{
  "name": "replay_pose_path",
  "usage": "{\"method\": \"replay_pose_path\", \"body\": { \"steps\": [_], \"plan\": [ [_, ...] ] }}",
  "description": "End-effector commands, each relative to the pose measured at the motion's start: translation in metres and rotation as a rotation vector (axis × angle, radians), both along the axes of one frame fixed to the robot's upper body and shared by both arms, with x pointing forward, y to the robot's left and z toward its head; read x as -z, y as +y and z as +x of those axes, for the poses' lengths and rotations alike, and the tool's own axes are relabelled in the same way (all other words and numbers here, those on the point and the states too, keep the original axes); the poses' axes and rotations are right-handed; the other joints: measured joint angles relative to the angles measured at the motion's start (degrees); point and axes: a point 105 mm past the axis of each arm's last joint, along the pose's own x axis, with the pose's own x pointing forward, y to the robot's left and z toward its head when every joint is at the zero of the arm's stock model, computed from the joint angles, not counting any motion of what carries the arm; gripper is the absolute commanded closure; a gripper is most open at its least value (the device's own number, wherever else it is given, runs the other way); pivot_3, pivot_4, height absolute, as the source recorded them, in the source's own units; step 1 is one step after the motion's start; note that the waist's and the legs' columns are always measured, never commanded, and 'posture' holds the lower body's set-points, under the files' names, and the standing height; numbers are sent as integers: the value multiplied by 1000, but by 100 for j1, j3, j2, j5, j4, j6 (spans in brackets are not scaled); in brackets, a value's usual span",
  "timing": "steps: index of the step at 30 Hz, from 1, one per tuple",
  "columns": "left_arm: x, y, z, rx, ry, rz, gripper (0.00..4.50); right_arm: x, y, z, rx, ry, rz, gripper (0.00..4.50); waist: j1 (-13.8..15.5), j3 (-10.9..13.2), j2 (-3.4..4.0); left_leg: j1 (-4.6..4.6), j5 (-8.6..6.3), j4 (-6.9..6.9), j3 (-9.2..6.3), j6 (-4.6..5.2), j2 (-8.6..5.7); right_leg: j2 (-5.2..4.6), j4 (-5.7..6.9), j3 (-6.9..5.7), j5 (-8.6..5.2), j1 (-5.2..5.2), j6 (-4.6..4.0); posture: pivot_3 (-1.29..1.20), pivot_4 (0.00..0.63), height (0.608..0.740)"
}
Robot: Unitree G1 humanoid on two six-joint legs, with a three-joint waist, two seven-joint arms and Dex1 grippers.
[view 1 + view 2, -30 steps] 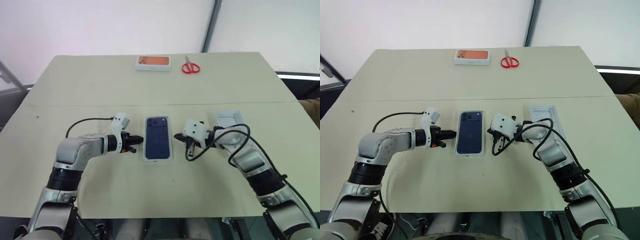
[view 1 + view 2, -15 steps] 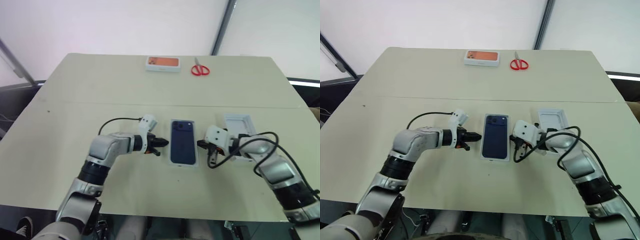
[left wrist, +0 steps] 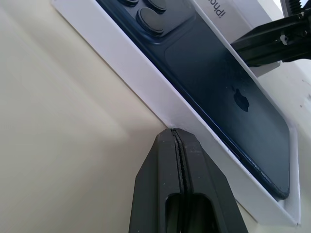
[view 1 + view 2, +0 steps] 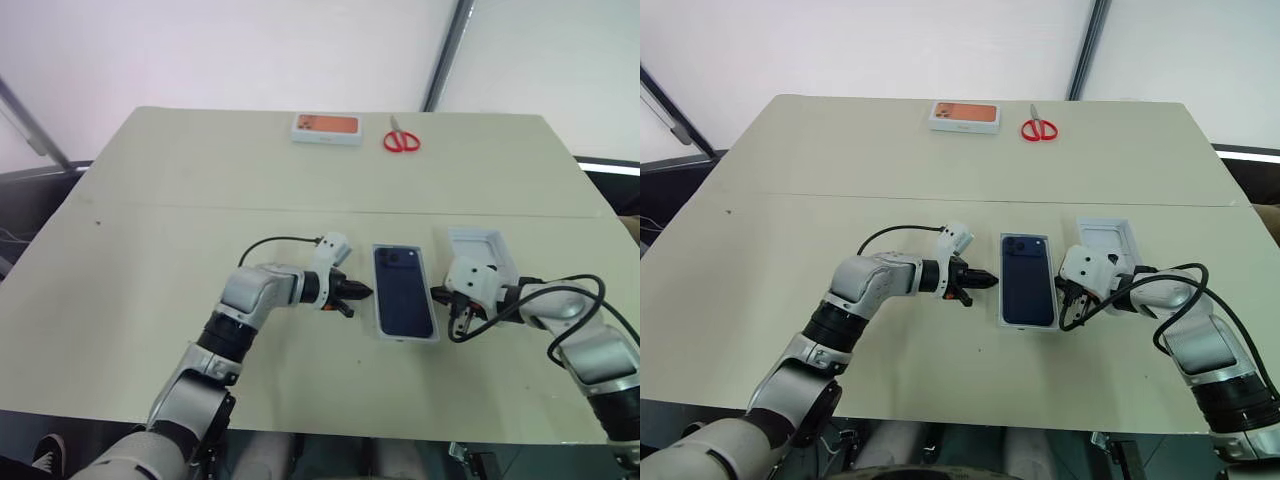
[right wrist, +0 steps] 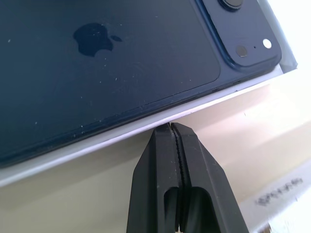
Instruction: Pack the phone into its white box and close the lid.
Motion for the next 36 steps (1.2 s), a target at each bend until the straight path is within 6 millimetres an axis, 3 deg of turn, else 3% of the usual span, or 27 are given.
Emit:
{"method": "replay_pose_path", "body": {
  "steps": [1, 10, 19, 24, 26, 29, 36],
  "plan": [
    [3, -12, -8, 72, 5, 11, 4467, 0, 2, -4, -17, 9, -6, 4485, -4, 0, 0, 0, 0, 0, 0, 0, 0, 0, 0, 0, 0, 0, 0, 0, 150, 740],
    [8, 21, 3, 2, -9, 46, 4467, -5, -5, -6, -24, 6, -47, 4485, -41, 1, 0, 0, 0, -5, 2, 0, 5, 2, 1, 0, -1, -7, 4, 0, 150, 740],
    [-8, 50, 12, -50, -117, 17, 4467, -6, -28, -9, 18, 22, -81, 4485, -84, 1, 0, 0, -1, -9, 4, -1, 11, 5, 1, 1, -1, -11, 4, 0, 150, 740],
    [-26, 69, 11, -68, -172, -49, 4467, -17, -16, -7, 7, 5, 3, 4485, -153, 3, 3, -2, -1, -10, 3, -1, 12, 4, 2, 1, -1, -13, 4, 0, 150, 740],
    [-32, 78, 14, -94, -189, -71, 4467, -28, -5, -5, 24, 23, 122, 4485, -171, 6, 3, -3, -1, -11, 2, -1, 12, 4, 2, 1, -1, -14, 3, 0, 150, 740],
    [-45, 94, 20, -143, -239, -110, 3619, -43, -3, 1, 61, 11, 190, 3637, -187, 11, 11, -4, -1, -11, 3, -1, 13, 4, 2, 2, -1, -18, 3, 0, 150, 740],
    [-70, 119, 15, -103, -383, -160, 32, -60, -24, 11, 193, -38, 135, 21, -176, 13, 13, -8, -1, -22, 7, -1, 13, 2, 0, 5, -1, -28, 3, 0, 150, 740]
  ]
}}
